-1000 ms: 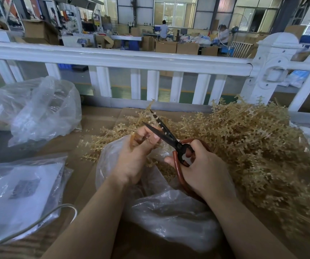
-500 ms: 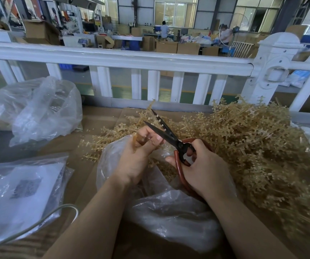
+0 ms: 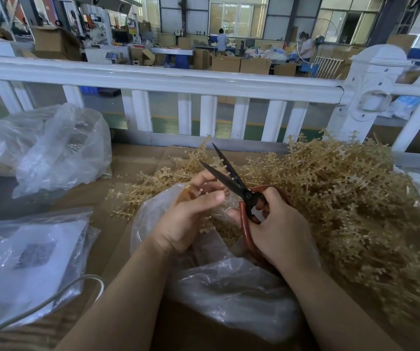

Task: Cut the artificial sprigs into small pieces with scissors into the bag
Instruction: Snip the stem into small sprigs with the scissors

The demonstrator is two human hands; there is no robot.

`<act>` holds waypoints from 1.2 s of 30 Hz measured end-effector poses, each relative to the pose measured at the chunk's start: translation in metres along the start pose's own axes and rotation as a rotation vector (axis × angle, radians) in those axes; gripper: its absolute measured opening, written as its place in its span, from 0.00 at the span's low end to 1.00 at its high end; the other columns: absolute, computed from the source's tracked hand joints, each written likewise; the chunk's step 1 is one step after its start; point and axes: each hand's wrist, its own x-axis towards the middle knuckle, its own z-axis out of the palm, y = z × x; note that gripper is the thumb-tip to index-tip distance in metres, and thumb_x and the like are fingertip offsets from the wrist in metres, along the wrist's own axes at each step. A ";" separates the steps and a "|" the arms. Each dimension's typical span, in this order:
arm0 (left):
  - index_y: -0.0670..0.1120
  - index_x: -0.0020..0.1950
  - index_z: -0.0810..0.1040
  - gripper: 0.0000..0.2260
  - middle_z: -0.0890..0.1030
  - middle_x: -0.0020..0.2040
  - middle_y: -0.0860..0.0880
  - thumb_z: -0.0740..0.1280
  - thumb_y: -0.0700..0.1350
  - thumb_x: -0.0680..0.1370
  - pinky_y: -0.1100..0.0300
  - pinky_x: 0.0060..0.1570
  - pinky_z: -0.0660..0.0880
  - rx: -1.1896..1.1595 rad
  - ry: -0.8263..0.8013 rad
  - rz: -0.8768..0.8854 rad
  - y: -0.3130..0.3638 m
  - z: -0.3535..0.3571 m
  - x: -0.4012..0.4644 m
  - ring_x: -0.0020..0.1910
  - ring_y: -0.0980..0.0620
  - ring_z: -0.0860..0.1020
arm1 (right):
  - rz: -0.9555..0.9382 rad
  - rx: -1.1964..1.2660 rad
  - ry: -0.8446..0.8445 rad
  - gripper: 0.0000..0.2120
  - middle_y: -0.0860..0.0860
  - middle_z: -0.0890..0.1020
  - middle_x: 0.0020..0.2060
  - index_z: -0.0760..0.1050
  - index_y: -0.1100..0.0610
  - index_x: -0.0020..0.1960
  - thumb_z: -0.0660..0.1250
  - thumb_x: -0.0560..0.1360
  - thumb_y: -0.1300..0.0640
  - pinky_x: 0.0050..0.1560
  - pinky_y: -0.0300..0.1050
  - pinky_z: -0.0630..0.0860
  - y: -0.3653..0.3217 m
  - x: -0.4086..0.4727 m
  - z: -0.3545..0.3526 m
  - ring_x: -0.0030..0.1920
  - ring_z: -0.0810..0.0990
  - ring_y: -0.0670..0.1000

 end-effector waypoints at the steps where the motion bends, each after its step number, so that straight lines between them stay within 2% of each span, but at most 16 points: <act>1: 0.38 0.71 0.67 0.39 0.72 0.67 0.30 0.78 0.52 0.67 0.28 0.66 0.62 -0.043 -0.021 -0.006 0.000 -0.003 0.000 0.60 0.35 0.75 | 0.003 0.004 0.002 0.32 0.39 0.76 0.34 0.63 0.44 0.44 0.54 0.65 0.16 0.29 0.43 0.76 0.000 0.000 0.000 0.34 0.78 0.42; 2: 0.42 0.74 0.66 0.45 0.72 0.69 0.32 0.80 0.57 0.64 0.29 0.67 0.61 -0.113 -0.043 -0.003 0.000 -0.005 -0.001 0.65 0.35 0.73 | 0.007 0.008 0.002 0.32 0.39 0.76 0.34 0.63 0.44 0.44 0.54 0.65 0.15 0.29 0.44 0.76 0.000 0.000 0.000 0.34 0.77 0.41; 4: 0.46 0.77 0.64 0.51 0.70 0.72 0.36 0.80 0.64 0.60 0.31 0.69 0.62 -0.294 -0.090 0.013 0.002 -0.010 -0.001 0.72 0.35 0.68 | 0.018 0.023 0.001 0.31 0.40 0.77 0.34 0.64 0.45 0.44 0.57 0.66 0.17 0.30 0.46 0.78 0.001 0.000 0.000 0.34 0.78 0.42; 7: 0.45 0.76 0.67 0.50 0.73 0.70 0.40 0.76 0.69 0.61 0.39 0.69 0.67 -0.568 -0.131 -0.023 0.011 -0.014 -0.003 0.69 0.41 0.72 | 0.024 0.045 -0.003 0.26 0.42 0.79 0.35 0.65 0.46 0.45 0.66 0.70 0.24 0.33 0.51 0.81 0.003 0.000 0.000 0.35 0.80 0.46; 9: 0.43 0.71 0.72 0.43 0.78 0.63 0.42 0.76 0.66 0.64 0.46 0.61 0.75 -0.492 -0.101 -0.015 0.012 -0.015 -0.002 0.61 0.44 0.78 | 0.001 0.027 -0.012 0.26 0.41 0.78 0.35 0.65 0.45 0.45 0.65 0.70 0.23 0.32 0.49 0.80 0.002 0.000 0.000 0.35 0.80 0.45; 10: 0.43 0.65 0.76 0.35 0.81 0.57 0.43 0.78 0.61 0.65 0.49 0.54 0.78 -0.379 -0.075 -0.003 0.011 -0.014 0.000 0.56 0.46 0.80 | -0.015 0.010 -0.018 0.28 0.40 0.77 0.35 0.65 0.45 0.45 0.62 0.69 0.21 0.30 0.47 0.78 0.000 -0.001 -0.001 0.34 0.79 0.43; 12: 0.44 0.53 0.81 0.16 0.82 0.48 0.44 0.78 0.47 0.69 0.51 0.47 0.78 -0.198 -0.037 0.014 0.006 -0.010 0.002 0.47 0.45 0.79 | -0.029 -0.019 -0.024 0.32 0.39 0.76 0.34 0.64 0.45 0.44 0.54 0.65 0.15 0.28 0.40 0.74 -0.001 -0.001 -0.003 0.33 0.77 0.41; 14: 0.42 0.49 0.82 0.07 0.82 0.46 0.42 0.74 0.40 0.72 0.49 0.49 0.74 -0.104 0.018 0.040 0.000 -0.007 0.003 0.45 0.44 0.77 | -0.008 -0.014 -0.033 0.35 0.39 0.77 0.35 0.65 0.45 0.45 0.51 0.63 0.14 0.30 0.41 0.75 -0.002 -0.001 -0.004 0.34 0.77 0.41; 16: 0.41 0.48 0.83 0.06 0.83 0.46 0.41 0.73 0.40 0.72 0.50 0.48 0.75 -0.083 0.051 0.066 -0.005 -0.008 0.004 0.44 0.45 0.79 | -0.002 -0.015 -0.033 0.35 0.39 0.78 0.35 0.66 0.45 0.45 0.52 0.63 0.14 0.31 0.44 0.78 -0.002 -0.001 -0.003 0.34 0.78 0.42; 19: 0.41 0.45 0.83 0.05 0.82 0.42 0.42 0.73 0.41 0.71 0.54 0.42 0.77 -0.093 0.097 0.079 -0.007 -0.011 0.005 0.39 0.49 0.79 | -0.025 -0.054 -0.031 0.33 0.39 0.78 0.34 0.66 0.45 0.45 0.53 0.65 0.15 0.30 0.43 0.78 -0.003 -0.001 -0.002 0.33 0.78 0.41; 22: 0.43 0.44 0.84 0.04 0.84 0.41 0.44 0.73 0.41 0.71 0.58 0.40 0.80 -0.088 0.113 0.113 -0.009 -0.011 0.005 0.38 0.50 0.81 | -0.047 -0.036 -0.021 0.34 0.39 0.77 0.35 0.66 0.45 0.46 0.50 0.64 0.14 0.30 0.43 0.78 -0.002 0.000 -0.002 0.33 0.77 0.41; 25: 0.44 0.45 0.86 0.05 0.85 0.43 0.43 0.73 0.41 0.71 0.56 0.41 0.81 -0.109 0.122 0.137 -0.009 -0.008 0.005 0.41 0.49 0.83 | -0.082 -0.038 0.004 0.34 0.40 0.76 0.34 0.64 0.44 0.45 0.49 0.65 0.14 0.29 0.44 0.77 -0.002 0.001 -0.002 0.33 0.77 0.43; 29: 0.43 0.45 0.86 0.06 0.85 0.44 0.43 0.74 0.42 0.70 0.54 0.46 0.80 -0.076 0.156 0.150 -0.009 -0.006 0.005 0.42 0.48 0.83 | -0.085 -0.045 0.007 0.32 0.39 0.75 0.32 0.62 0.44 0.43 0.52 0.66 0.15 0.27 0.42 0.75 -0.001 0.002 0.000 0.32 0.76 0.42; 33: 0.41 0.48 0.84 0.06 0.84 0.48 0.39 0.72 0.40 0.73 0.49 0.50 0.78 -0.092 0.134 0.139 -0.008 -0.006 0.005 0.46 0.43 0.81 | -0.061 -0.047 -0.015 0.31 0.38 0.76 0.33 0.62 0.43 0.43 0.54 0.65 0.15 0.26 0.38 0.72 -0.001 0.000 0.000 0.32 0.76 0.40; 36: 0.41 0.47 0.84 0.05 0.84 0.46 0.39 0.72 0.41 0.72 0.50 0.49 0.77 -0.090 0.131 0.126 -0.006 -0.005 0.004 0.45 0.43 0.80 | -0.054 -0.038 -0.024 0.32 0.37 0.76 0.33 0.63 0.44 0.42 0.53 0.65 0.14 0.26 0.36 0.69 -0.001 -0.001 -0.001 0.32 0.76 0.39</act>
